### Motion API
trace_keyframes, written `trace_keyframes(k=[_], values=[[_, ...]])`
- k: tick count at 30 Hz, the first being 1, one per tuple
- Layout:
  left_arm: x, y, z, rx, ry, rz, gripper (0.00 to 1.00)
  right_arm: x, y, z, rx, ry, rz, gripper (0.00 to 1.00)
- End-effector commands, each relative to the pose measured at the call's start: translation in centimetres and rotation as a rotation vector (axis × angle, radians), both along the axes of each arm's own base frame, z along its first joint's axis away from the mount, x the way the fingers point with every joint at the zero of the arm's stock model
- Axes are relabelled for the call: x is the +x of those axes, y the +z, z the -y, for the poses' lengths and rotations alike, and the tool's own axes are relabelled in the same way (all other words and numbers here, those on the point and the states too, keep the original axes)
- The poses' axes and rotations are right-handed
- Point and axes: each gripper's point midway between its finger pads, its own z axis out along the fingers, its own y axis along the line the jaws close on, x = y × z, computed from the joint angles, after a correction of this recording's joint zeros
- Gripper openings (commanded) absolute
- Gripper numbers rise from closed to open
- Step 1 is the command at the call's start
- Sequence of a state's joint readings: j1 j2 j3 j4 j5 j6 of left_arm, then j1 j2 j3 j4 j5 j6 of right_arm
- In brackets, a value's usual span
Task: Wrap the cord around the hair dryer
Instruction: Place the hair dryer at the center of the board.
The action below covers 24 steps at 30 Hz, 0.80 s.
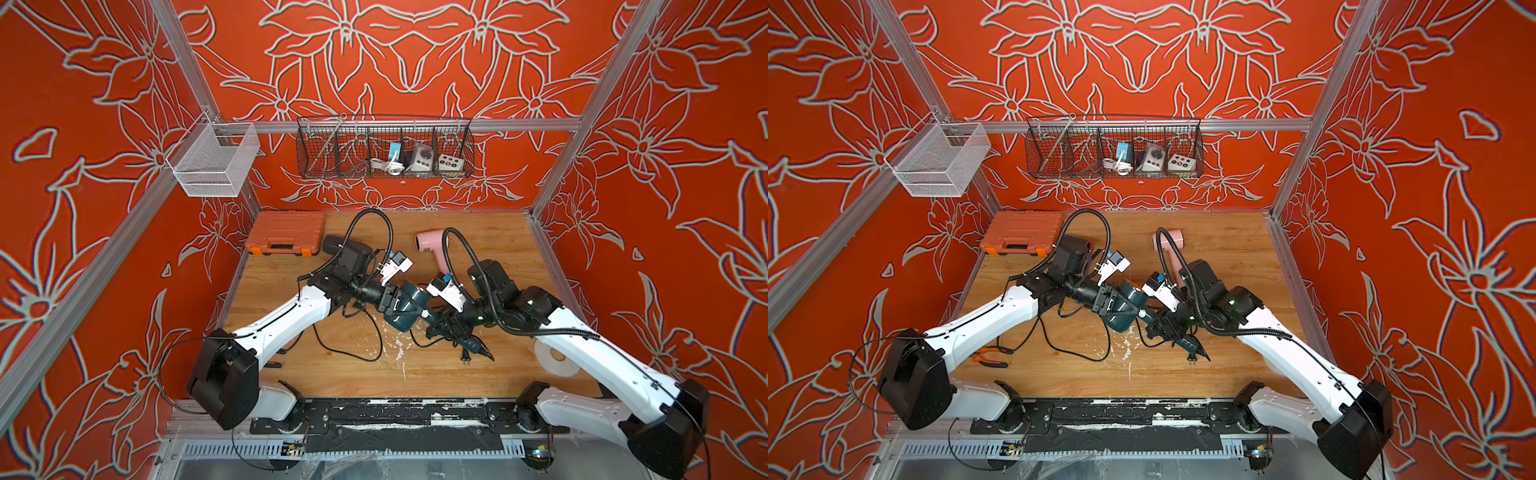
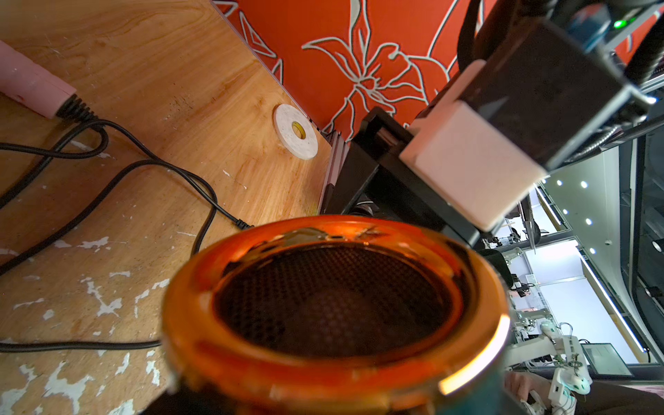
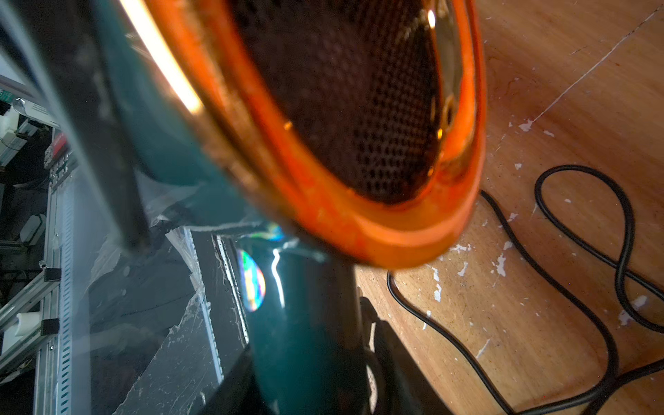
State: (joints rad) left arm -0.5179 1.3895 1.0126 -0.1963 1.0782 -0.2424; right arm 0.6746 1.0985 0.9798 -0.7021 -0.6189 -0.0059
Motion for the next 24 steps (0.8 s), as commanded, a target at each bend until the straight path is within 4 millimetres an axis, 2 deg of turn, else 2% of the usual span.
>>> trace_keyframes(k=[1,4,6,12,17,24], values=[[2.2,4.4,0.4,-0.062,0.062,0.189,0.75,1.3,-0.9,1.0,-0.029,-0.093,-0.012,0.00],[2.6,5.1,0.2,-0.064,0.091,0.216,0.95,2.6,-0.6,2.3,-0.005,-0.150,-0.016,0.00],[2.8,5.6,0.1,-0.069,0.109,0.231,1.00,3.5,-0.4,3.3,0.016,-0.193,-0.023,0.00],[3.3,6.3,-0.6,-0.072,0.150,0.256,1.00,7.3,-0.5,6.9,0.027,-0.356,-0.032,0.00],[3.1,5.4,-0.8,-0.062,0.151,0.236,1.00,12.6,-1.4,10.6,0.057,-0.576,-0.085,0.00],[2.4,4.5,-1.2,-0.051,0.152,0.224,1.00,19.0,-3.4,14.4,0.132,-0.755,-0.156,0.00]])
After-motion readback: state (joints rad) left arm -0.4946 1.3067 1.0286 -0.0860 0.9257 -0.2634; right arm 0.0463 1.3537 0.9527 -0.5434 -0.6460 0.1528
